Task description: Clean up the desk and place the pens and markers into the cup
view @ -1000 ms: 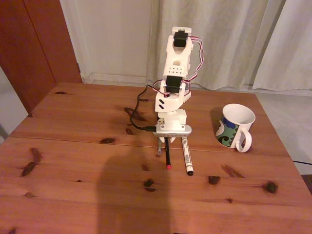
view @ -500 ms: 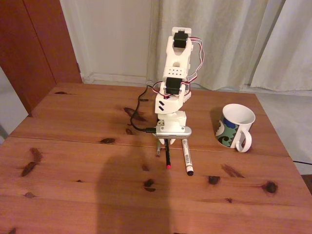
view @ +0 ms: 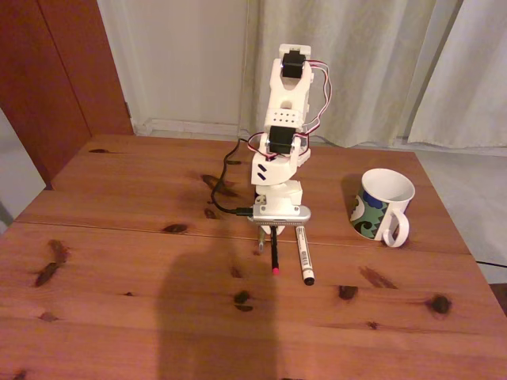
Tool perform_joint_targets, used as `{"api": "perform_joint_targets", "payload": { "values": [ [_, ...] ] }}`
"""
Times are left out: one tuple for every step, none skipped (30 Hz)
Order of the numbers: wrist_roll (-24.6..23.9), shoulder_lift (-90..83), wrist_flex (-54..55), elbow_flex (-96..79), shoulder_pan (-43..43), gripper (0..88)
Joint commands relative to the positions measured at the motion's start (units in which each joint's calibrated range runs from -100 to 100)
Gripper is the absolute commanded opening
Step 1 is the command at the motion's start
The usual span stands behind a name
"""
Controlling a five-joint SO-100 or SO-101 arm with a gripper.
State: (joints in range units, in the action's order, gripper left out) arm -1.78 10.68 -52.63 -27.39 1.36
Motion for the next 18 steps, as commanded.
{"api": "perform_joint_targets", "payload": {
  "values": [
    [-0.2, -2.1, 1.2, 0.4, 0.0, 0.8],
    [-0.2, -3.9, 1.1, 0.3, 0.0, 0.8],
    [-0.3, -6.3, 0.6, 0.2, 0.1, 0.8],
    [-0.6, -9.0, 0.5, 0.1, 0.1, 0.8],
    [-1.4, -11.7, 0.5, -0.7, 0.3, 0.8],
    [-2.0, -14.5, 1.1, -1.6, 0.3, 0.8],
    [-2.4, -17.3, 1.2, -2.7, 0.3, 0.8],
    [-2.5, -19.7, 1.3, -3.7, 0.4, 0.8],
    [-2.6, -22.4, 1.3, -4.6, 0.5, 0.8],
    [-2.6, -24.9, 1.3, -5.5, 0.5, 0.8],
    [-2.6, -27.5, 1.4, -6.6, 0.6, 0.8],
    [-2.6, -30.1, 1.6, -7.5, 1.2, 0.8],
    [-2.8, -32.4, 2.4, -8.6, 1.9, 0.8],
    [-3.6, -34.7, 3.9, -10.0, 2.5, 0.8],
    [-4.7, -36.8, 6.1, -11.6, 3.2, 0.8],
    [-6.0, -38.9, 8.9, -13.2, 3.9, 0.8],
    [-7.0, -40.9, 11.8, -15.0, 4.7, 0.8],
    [-7.9, -42.7, 15.0, -16.9, 5.6, 0.8]
  ]
}}
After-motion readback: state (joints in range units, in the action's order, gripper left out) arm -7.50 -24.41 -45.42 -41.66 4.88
